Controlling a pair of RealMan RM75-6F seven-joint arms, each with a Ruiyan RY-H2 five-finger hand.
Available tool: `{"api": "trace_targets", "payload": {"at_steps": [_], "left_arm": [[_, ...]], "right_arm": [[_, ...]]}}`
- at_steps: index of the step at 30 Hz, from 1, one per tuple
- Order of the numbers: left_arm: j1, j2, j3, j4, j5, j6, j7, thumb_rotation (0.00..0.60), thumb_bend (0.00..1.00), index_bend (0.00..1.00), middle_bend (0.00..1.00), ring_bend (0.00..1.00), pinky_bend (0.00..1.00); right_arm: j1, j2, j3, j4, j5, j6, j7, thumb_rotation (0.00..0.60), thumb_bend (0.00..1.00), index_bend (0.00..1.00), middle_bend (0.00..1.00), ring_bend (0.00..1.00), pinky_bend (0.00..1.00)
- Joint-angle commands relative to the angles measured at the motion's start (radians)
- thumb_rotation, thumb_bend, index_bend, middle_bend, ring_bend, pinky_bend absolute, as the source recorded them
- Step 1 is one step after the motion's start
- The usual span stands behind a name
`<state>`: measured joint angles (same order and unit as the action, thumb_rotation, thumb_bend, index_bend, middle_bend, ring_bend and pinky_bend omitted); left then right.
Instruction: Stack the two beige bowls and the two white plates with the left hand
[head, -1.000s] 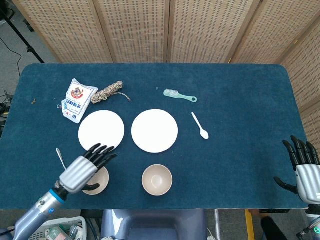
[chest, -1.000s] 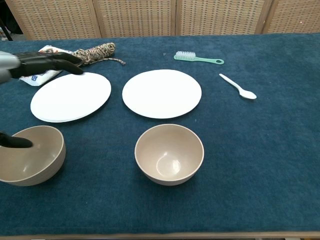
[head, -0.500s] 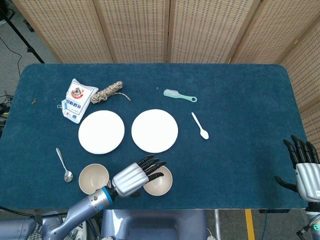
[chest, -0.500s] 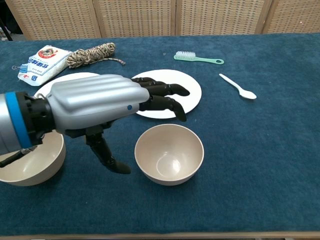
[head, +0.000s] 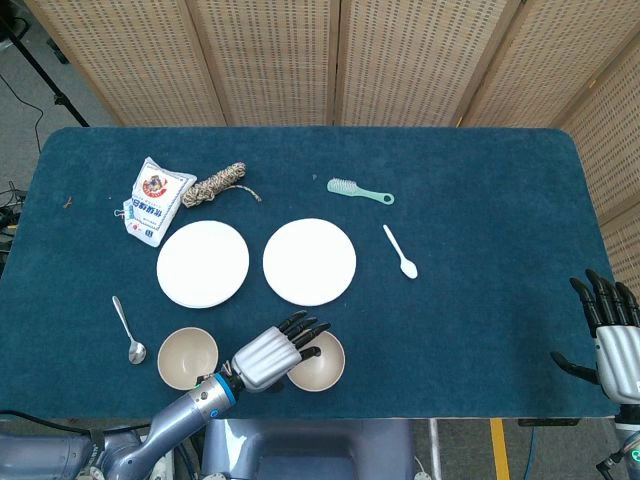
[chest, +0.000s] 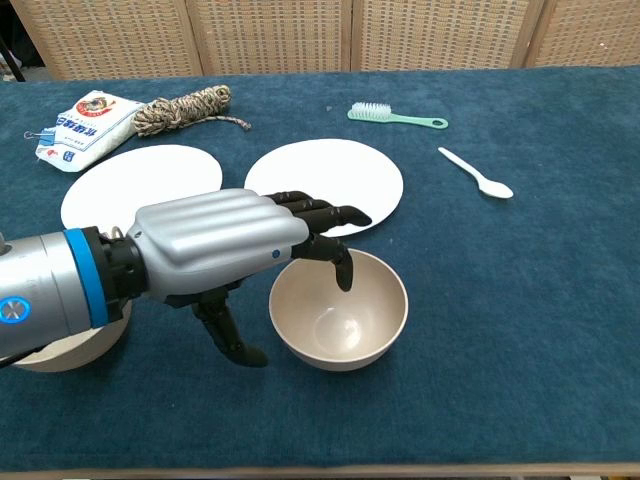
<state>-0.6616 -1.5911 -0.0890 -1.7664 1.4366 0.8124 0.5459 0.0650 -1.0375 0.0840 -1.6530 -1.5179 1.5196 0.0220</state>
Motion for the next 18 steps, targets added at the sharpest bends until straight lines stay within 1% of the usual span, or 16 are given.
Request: {"api": "trace_targets", "payload": {"at_steps": [1,3,4,6,9,12,18], "left_arm": [[-0.010,-0.042,0.005,0.037,-0.026,0.001,0.016,0.600,0.15,0.46,0.00,0.00,0.00],[-0.011,-0.065,0.008,0.047,-0.046,0.004,0.031,0.600,0.23,0.54,0.00,0.00,0.00],[-0.012,-0.081,0.008,0.053,-0.057,0.011,0.040,0.600,0.25,0.56,0.00,0.00,0.00],[-0.010,-0.103,0.009,0.062,-0.065,0.030,0.051,0.600,0.32,0.65,0.00,0.00,0.00],[-0.004,-0.122,0.015,0.073,-0.066,0.058,0.063,0.600,0.41,0.74,0.00,0.00,0.00],[-0.004,-0.133,0.020,0.082,-0.077,0.070,0.073,0.600,0.46,0.78,0.00,0.00,0.00],[-0.007,-0.129,0.020,0.074,-0.081,0.091,0.079,0.600,0.47,0.81,0.00,0.00,0.00]], "right_arm": [[0.002,-0.001,-0.001,0.000,0.001,-0.004,-0.001,0.600,0.00,0.01,0.00,0.00,0.00],[0.003,-0.002,-0.002,0.001,0.000,-0.007,-0.002,0.600,0.00,0.01,0.00,0.00,0.00],[0.003,-0.003,-0.003,0.001,-0.001,-0.009,-0.003,0.600,0.00,0.01,0.00,0.00,0.00],[0.004,-0.003,-0.004,0.001,-0.001,-0.010,-0.003,0.600,0.00,0.01,0.00,0.00,0.00],[0.004,-0.003,-0.004,0.001,0.000,-0.012,-0.002,0.600,0.00,0.01,0.00,0.00,0.00],[0.006,-0.004,-0.006,0.001,0.000,-0.017,-0.002,0.600,0.00,0.01,0.00,0.00,0.00],[0.005,-0.003,-0.006,-0.001,-0.001,-0.013,-0.001,0.600,0.00,0.01,0.00,0.00,0.00]]}}
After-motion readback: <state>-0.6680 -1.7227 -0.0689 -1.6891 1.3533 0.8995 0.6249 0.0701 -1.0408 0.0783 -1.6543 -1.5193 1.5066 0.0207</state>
